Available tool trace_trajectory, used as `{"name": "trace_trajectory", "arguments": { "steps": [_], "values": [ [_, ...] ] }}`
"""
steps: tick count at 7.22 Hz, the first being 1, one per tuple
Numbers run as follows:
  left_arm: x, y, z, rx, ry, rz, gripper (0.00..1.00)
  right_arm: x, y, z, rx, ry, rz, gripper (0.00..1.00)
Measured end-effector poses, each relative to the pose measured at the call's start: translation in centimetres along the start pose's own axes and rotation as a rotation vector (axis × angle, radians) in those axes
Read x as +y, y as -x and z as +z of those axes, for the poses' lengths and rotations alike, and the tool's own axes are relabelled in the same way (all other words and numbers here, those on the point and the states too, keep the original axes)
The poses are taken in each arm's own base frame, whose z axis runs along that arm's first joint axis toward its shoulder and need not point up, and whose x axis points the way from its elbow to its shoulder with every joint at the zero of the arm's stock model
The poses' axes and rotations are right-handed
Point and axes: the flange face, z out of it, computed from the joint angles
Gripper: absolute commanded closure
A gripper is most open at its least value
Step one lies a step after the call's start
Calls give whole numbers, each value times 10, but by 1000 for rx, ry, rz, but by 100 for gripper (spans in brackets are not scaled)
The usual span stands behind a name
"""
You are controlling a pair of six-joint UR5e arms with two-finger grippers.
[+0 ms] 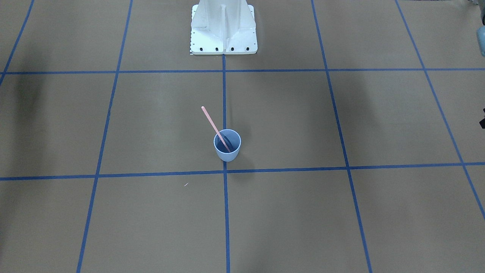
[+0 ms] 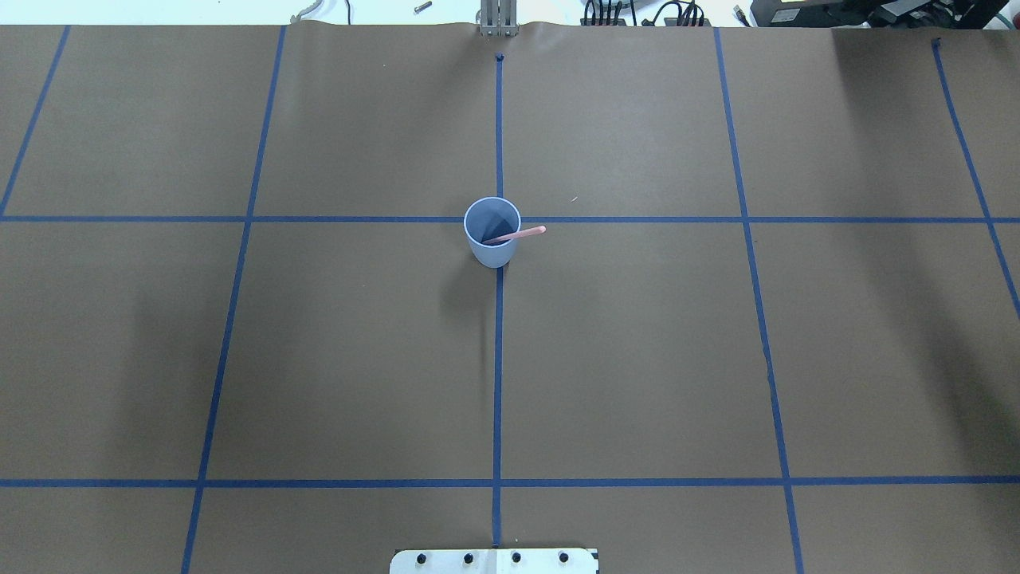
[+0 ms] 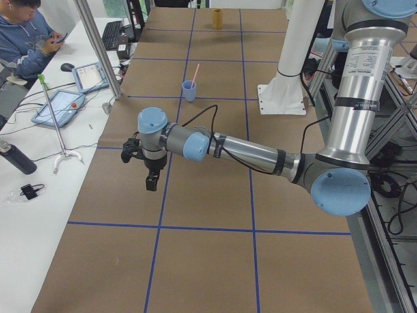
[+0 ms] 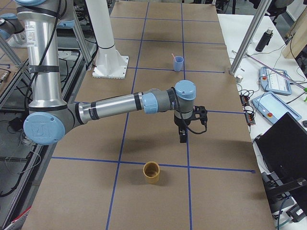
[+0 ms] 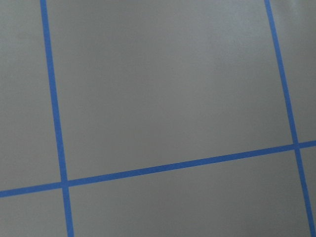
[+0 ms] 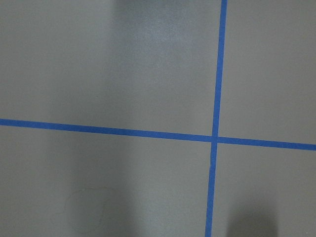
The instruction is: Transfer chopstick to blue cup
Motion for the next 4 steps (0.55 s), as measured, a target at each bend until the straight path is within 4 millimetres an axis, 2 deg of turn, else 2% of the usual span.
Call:
{"name": "trace_trajectory", "arguments": {
  "steps": [2,4],
  "values": [
    [13,0,-8,-27,-29,16,2,0,3,2,-53,14,6,0],
    [23,-6,-16,39,-28,19,2,0,13,-6,-96,5,-8,0]
  ]
}}
